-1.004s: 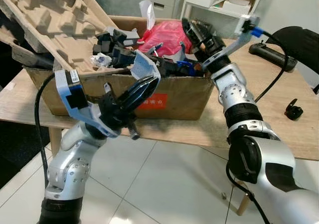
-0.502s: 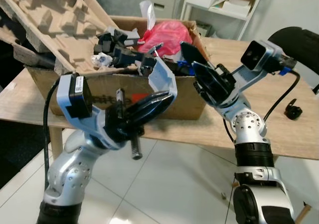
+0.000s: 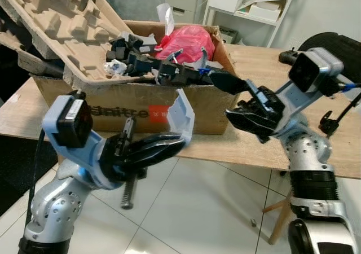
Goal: Picking trash to rubbish bin
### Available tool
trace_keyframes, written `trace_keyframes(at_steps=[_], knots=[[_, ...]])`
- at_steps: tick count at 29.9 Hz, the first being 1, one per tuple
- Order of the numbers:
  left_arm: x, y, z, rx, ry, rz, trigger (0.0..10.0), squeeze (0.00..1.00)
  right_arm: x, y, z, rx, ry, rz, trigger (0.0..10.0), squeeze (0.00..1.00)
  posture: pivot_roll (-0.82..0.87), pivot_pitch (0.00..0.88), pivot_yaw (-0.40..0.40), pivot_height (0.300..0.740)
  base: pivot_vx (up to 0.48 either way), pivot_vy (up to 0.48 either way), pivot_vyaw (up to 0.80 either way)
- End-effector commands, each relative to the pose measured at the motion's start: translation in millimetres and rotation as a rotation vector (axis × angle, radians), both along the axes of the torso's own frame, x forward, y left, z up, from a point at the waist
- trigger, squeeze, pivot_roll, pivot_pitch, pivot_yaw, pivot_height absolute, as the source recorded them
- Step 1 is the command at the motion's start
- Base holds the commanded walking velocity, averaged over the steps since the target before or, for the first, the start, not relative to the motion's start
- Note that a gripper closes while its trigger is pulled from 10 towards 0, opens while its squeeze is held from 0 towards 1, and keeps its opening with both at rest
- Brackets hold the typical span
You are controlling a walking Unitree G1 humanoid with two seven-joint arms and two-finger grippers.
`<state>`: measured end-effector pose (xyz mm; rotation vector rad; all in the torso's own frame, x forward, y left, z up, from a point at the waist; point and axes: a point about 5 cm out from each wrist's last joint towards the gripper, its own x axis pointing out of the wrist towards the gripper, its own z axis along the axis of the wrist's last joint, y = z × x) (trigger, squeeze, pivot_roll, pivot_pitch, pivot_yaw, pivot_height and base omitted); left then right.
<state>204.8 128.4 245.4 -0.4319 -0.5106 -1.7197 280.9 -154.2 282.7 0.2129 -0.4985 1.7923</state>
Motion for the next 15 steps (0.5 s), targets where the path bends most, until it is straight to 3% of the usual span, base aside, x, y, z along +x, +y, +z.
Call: trace_keyframes(at_steps=[1, 5, 7, 10, 13, 15], knots=[[-5.8, -2.6, -2.4, 0.035, 0.003, -0.064, 10.0, 0.00, -6.1, 6.2, -3.4, -0.064, -0.027, 0.035, 10.0, 0.00, 0.13, 0.081, -0.043, 0.740, 0.000, 0.000, 0.00], [-2.9, -5.6, -6.4, 0.079, -0.002, -0.053, 10.0, 0.00, -6.9, 8.1, -4.6, -0.101, -0.033, 0.029, 10.0, 0.00, 0.12, 0.080, -0.044, 0.740, 0.000, 0.000, 0.00], [4.6, -5.9, -10.2, 0.144, -0.022, 0.006, 10.0, 0.00, -5.6, 3.7, 6.1, -0.052, -0.046, -0.007, 10.0, 0.00, 0.12, 0.078, -0.045, 0.740, 0.000, 0.000, 0.00], [9.0, -5.6, -11.7, 0.171, -0.026, 0.043, 10.0, 0.00, -6.3, 0.1, 11.9, -0.022, -0.065, -0.019, 10.0, 0.00, 0.12, 0.078, -0.045, 0.740, 0.000, 0.000, 0.00], [12.5, -3.4, -13.8, 0.209, -0.028, 0.072, 10.0, 0.00, -13.6, -8.2, 26.0, 0.039, -0.116, -0.003, 10.0, 0.00, 0.12, 0.079, -0.044, 0.740, 0.000, 0.000, 0.00], [10.8, 0.9, -17.2, 0.242, -0.015, 0.044, 10.0, 0.00, -30.1, -10.7, 42.5, 0.037, -0.203, 0.076, 10.0, 0.00, 0.12, 0.082, -0.040, 0.740, 0.000, 0.000, 0.00]])
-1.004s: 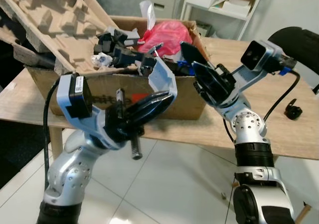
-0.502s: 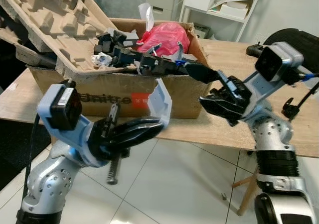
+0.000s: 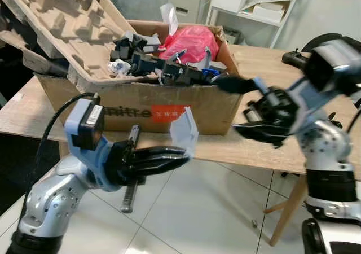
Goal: Picking trash to rubbish bin
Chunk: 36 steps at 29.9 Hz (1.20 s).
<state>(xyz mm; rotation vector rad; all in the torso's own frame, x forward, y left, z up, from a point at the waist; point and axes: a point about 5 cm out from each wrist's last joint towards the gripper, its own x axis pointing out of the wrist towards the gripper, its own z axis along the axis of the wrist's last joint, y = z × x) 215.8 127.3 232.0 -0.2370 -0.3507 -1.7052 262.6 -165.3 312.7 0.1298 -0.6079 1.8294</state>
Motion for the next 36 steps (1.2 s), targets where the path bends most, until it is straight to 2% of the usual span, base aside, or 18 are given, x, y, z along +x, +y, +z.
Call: trace_keyframes(at_steps=[1, 2, 3, 4, 7, 8, 9, 11, 12, 13, 14, 15, 21, 26, 30, 31, 36], knots=[[-1.3, 3.5, -5.3, 0.044, 0.024, -0.029, 10.0, 0.00, -18.5, 2.1, 16.4, -0.034, -0.123, 0.082, 10.0, 0.00, 0.12, 0.082, -0.040, 0.740, 0.000, 0.000, 0.00], [-1.3, 3.5, -5.3, 0.044, 0.024, -0.029, 10.0, 0.00, -18.5, 2.1, 16.4, -0.034, -0.123, 0.082, 10.0, 0.00, 0.12, 0.082, -0.040, 0.740, 0.000, 0.000, 0.00], [-1.4, 4.2, -7.0, 0.061, 0.036, -0.050, 10.0, 0.00, -25.9, 10.1, 16.6, -0.153, -0.173, 0.117, 10.0, 0.00, 0.12, 0.083, -0.041, 0.740, 0.000, 0.000, 0.00], [-1.4, 4.2, -7.0, 0.061, 0.036, -0.050, 10.0, 0.00, -25.9, 10.1, 16.6, -0.153, -0.173, 0.117, 10.0, 0.00, 0.12, 0.083, -0.041, 0.740, 0.000, 0.000, 0.00], [1.2, 1.2, -8.4, 0.075, 0.035, -0.065, 10.0, 0.00, -25.6, 29.1, 0.9, -0.433, -0.234, 0.082, 10.0, 0.00, 0.11, 0.086, -0.043, 0.740, 0.000, 0.000, 0.00], [1.2, 1.2, -8.4, 0.075, 0.035, -0.065, 10.0, 0.00, -25.6, 29.1, 0.9, -0.433, -0.234, 0.082, 10.0, 0.00, 0.11, 0.086, -0.043, 0.740, 0.000, 0.000, 0.00], [2.4, -1.1, -8.2, 0.077, 0.027, -0.071, 10.0, 0.00, -18.2, 34.8, -8.8, -0.557, -0.280, 0.021, 10.0, 0.00, 0.12, 0.085, -0.046, 0.740, 0.000, 0.000, 0.00], [2.4, -1.1, -8.2, 0.077, 0.027, -0.071, 10.0, 0.00, -18.2, 34.8, -8.8, -0.557, -0.280, 0.021, 10.0, 0.00, 0.12, 0.085, -0.046, 0.740, 0.000, 0.000, 0.00], [3.6, -4.0, -7.5, 0.077, 0.018, -0.077, 10.0, 0.00, -7.5, 39.1, -16.9, -0.663, -0.342, -0.052, 10.0, 0.00, 0.12, 0.083, -0.051, 0.740, 0.000, 0.000, 0.00], [3.6, -4.0, -7.5, 0.077, 0.018, -0.077, 10.0, 0.00, -7.5, 39.1, -16.9, -0.663, -0.342, -0.052, 10.0, 0.00, 0.12, 0.083, -0.051, 0.740, 0.000, 0.000, 0.00], [4.4, -7.1, -6.6, 0.074, 0.010, -0.086, 10.0, 0.00, 2.2, 41.2, -23.1, -0.754, -0.401, -0.108, 10.0, 0.00, 0.12, 0.082, -0.056, 0.740, 0.000, 0.000, 0.00], [4.9, -9.6, -6.0, 0.071, 0.005, -0.095, 10.0, 0.00, 7.9, 43.1, -24.0, -0.788, -0.433, -0.132, 10.0, 0.00, 0.11, 0.083, -0.059, 0.740, 0.000, 0.000, 0.00], [4.0, -15.1, -7.0, 0.068, 0.003, -0.114, 10.0, 0.00, 12.4, 45.2, -19.7, -0.802, -0.505, -0.154, 10.0, 0.00, 0.11, 0.083, -0.064, 0.740, 0.000, 0.000, 0.00], [2.9, -18.3, -8.9, 0.058, 0.009, -0.123, 10.0, 0.00, 14.0, 46.6, -20.9, -0.855, -0.589, -0.164, 10.0, 0.00, 0.11, 0.083, -0.068, 0.740, 0.000, 0.000, 0.00], [2.9, -19.9, -9.6, 0.053, 0.010, -0.129, 10.0, 0.00, 12.6, 51.0, -19.1, -0.840, -0.626, -0.150, 10.0, 0.00, 0.10, 0.079, -0.068, 0.740, 0.000, 0.000, 0.00], [3.3, -21.4, -10.3, 0.053, 0.011, -0.135, 10.0, 0.00, 11.5, 55.0, -15.4, -0.806, -0.657, -0.140, 10.0, 0.00, 0.10, 0.079, -0.069, 0.740, 0.000, 0.000, 0.00], [3.5, -22.9, -10.3, 0.051, 0.013, -0.144, 10.0, 0.00, 9.9, 56.7, -13.0, -0.780, -0.668, -0.129, 10.0, 0.00, 0.10, 0.074, -0.067, 0.740, 0.000, 0.000, 0.00]])
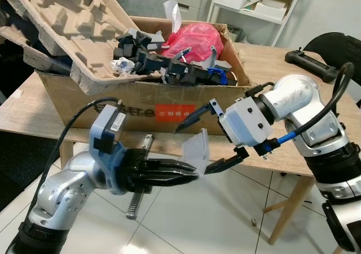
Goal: Picking trash to rubbish bin
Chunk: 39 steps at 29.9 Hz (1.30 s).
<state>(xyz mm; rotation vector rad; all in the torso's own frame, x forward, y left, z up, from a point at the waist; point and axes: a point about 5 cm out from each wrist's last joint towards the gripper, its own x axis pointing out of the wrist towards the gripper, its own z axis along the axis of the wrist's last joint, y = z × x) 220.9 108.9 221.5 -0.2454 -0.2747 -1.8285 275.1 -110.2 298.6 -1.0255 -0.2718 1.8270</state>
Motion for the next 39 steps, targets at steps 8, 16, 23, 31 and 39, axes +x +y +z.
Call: trace_keyframes(at_steps=[8, 16, 23, 31, 39], knots=[[-3.2, -6.2, -0.5, -0.001, -0.007, -0.037, 10.0, 0.00, -4.7, -1.3, 9.6, 0.025, -0.038, 0.042, 10.0, 0.00, 0.10, 0.078, -0.062, 0.740, 0.000, 0.000, 0.00], [-2.6, -7.3, 0.0, -0.001, -0.008, -0.044, 10.0, 0.00, -20.5, 3.4, 21.8, 0.058, -0.016, 0.144, 10.0, 0.00, 0.09, 0.076, -0.059, 0.740, 0.000, 0.000, 0.00], [-1.4, -6.9, 1.1, -0.004, -0.011, -0.045, 10.0, 0.00, -22.3, 10.3, 12.8, 0.013, -0.004, 0.171, 9.9, 0.00, 0.09, 0.078, -0.058, 0.740, 0.000, 0.000, 0.00], [-0.5, -7.7, 2.6, -0.009, -0.015, -0.045, 10.0, 0.00, -18.2, 15.4, -0.1, -0.038, -0.015, 0.158, 4.9, 0.00, 0.09, 0.079, -0.052, 0.740, 0.000, 0.000, 0.00], [0.4, -7.5, 4.8, -0.012, -0.020, -0.052, 10.0, 0.00, -16.7, 19.7, 2.4, 0.005, -0.049, 0.160, 0.0, 0.00, 0.09, 0.077, -0.045, 0.740, 0.000, 0.000, 0.00]])
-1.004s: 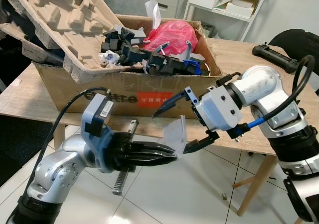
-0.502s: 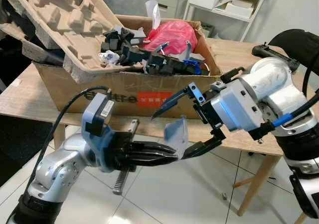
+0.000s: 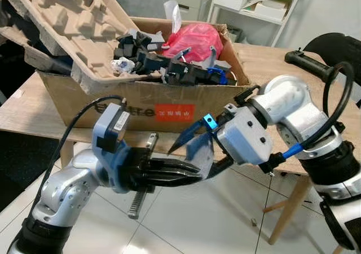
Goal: Picking trash to rubbish bin
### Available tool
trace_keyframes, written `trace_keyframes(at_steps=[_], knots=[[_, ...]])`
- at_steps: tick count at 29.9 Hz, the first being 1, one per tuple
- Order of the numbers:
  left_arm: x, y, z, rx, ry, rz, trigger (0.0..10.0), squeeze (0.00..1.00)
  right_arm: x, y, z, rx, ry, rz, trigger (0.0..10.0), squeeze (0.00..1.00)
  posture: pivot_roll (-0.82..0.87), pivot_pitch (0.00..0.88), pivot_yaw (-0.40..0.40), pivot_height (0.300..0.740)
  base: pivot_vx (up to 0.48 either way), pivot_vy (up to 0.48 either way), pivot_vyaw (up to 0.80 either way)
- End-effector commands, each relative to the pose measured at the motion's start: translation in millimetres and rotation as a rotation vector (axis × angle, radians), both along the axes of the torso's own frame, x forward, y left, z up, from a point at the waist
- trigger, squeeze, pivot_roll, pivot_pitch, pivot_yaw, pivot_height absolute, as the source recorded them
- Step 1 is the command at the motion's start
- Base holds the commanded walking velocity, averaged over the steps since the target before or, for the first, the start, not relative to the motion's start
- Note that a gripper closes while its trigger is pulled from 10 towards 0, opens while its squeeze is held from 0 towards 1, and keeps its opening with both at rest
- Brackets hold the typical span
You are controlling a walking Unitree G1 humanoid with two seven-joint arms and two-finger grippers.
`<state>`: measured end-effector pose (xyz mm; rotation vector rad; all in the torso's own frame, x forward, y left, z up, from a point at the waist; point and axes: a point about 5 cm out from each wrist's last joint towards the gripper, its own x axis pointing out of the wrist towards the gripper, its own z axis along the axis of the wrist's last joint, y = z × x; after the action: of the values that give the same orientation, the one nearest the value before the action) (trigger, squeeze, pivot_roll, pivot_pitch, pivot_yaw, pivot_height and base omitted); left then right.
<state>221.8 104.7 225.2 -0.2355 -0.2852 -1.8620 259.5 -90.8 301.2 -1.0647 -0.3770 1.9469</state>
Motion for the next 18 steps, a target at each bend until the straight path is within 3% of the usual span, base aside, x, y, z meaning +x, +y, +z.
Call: trace_keyframes(at_steps=[1, 18], knots=[[0.1, -3.3, 1.1, -0.010, -0.005, -0.020, 10.0, 0.00, -0.9, 1.1, 0.5, 0.020, -0.016, 0.008, 0.0, 0.00, 0.09, 0.077, -0.045, 0.740, 0.000, 0.000, 0.00], [4.5, -3.6, 2.0, -0.025, 0.018, -0.007, 10.0, 0.00, -3.6, 5.4, 11.0, 0.106, -0.004, 0.031, 0.0, 0.00, 0.08, 0.079, -0.047, 0.740, 0.000, 0.000, 0.00]])
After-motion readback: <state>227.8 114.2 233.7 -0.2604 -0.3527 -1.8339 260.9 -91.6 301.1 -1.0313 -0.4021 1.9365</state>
